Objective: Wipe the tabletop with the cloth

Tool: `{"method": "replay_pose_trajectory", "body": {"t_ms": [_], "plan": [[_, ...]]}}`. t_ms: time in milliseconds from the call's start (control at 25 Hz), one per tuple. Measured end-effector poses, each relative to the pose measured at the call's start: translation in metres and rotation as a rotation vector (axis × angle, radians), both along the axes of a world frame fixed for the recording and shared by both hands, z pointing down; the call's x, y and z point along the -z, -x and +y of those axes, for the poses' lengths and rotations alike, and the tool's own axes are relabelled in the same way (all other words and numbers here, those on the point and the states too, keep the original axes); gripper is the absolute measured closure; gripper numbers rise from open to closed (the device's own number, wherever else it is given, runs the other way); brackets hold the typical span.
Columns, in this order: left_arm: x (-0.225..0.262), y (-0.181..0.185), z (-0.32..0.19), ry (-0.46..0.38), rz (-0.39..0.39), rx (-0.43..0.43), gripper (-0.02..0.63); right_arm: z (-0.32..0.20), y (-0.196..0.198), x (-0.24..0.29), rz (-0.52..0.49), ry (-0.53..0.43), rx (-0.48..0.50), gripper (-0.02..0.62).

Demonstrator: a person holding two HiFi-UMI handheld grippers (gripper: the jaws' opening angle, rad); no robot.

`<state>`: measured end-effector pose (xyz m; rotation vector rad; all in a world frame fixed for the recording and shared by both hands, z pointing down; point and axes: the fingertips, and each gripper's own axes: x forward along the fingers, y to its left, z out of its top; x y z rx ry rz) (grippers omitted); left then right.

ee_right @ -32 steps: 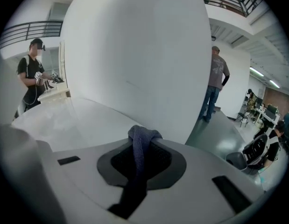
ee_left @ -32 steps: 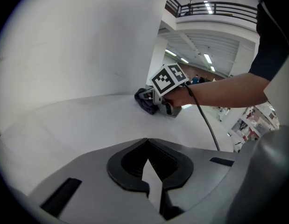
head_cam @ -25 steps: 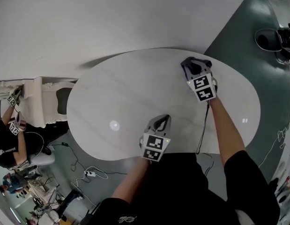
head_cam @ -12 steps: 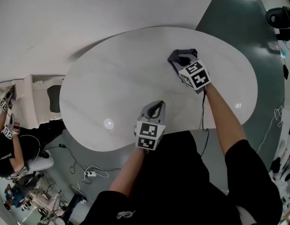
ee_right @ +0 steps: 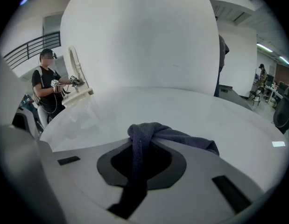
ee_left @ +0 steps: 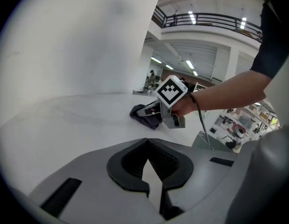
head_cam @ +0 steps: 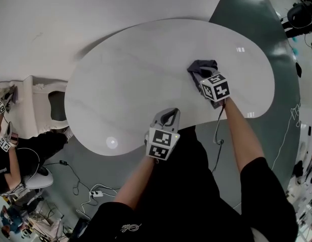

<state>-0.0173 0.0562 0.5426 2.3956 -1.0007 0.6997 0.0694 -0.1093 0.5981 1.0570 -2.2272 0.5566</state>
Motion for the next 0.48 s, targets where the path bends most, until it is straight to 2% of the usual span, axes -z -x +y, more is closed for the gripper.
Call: {"method": "replay_pose_trajectory", "body": {"t_ms": [200, 480], "plan": [[-0.008, 0.015, 0.028, 0.011, 0.008, -0.038, 0.598, 0.051, 0.009, -0.004, 0.0, 0.01, -0.051, 0.571], [-0.013, 0.016, 0.045, 0.019, 0.025, -0.069, 0.598, 0.104, 0.016, -0.007, -0.002, 0.036, -0.065, 0.569]]}}
